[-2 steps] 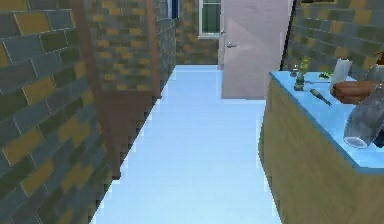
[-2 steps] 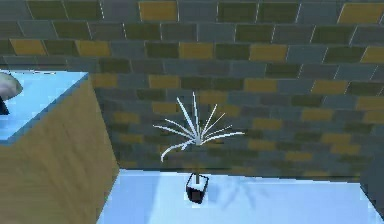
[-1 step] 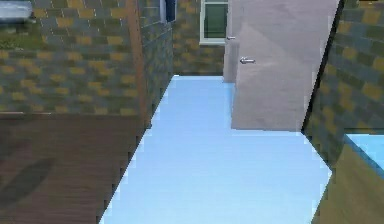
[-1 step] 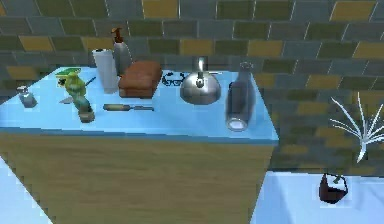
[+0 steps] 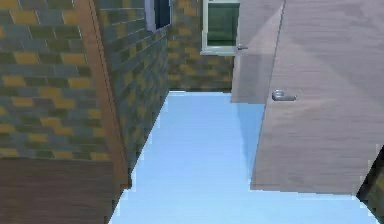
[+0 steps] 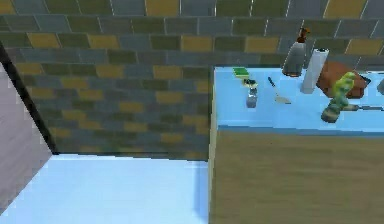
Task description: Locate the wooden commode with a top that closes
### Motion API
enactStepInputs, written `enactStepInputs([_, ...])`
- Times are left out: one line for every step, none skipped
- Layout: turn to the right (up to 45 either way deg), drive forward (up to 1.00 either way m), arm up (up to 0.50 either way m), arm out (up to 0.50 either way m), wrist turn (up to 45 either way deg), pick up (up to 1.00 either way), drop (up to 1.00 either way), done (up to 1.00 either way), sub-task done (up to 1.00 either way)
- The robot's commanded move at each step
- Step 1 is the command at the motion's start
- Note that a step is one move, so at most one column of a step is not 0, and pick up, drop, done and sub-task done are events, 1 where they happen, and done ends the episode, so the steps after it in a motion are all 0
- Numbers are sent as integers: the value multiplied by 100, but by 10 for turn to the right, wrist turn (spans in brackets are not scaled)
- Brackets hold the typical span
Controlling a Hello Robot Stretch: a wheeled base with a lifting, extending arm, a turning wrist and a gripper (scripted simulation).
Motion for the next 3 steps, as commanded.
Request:
enactStepInputs([0, 100, 0, 0, 0, 0, 0, 0, 0])
enactStepInputs([0, 75, 0, 0, 0, 0, 0, 0, 0])
enactStepInputs([450, 0, 0, 0, 0, 0, 0, 0, 0])
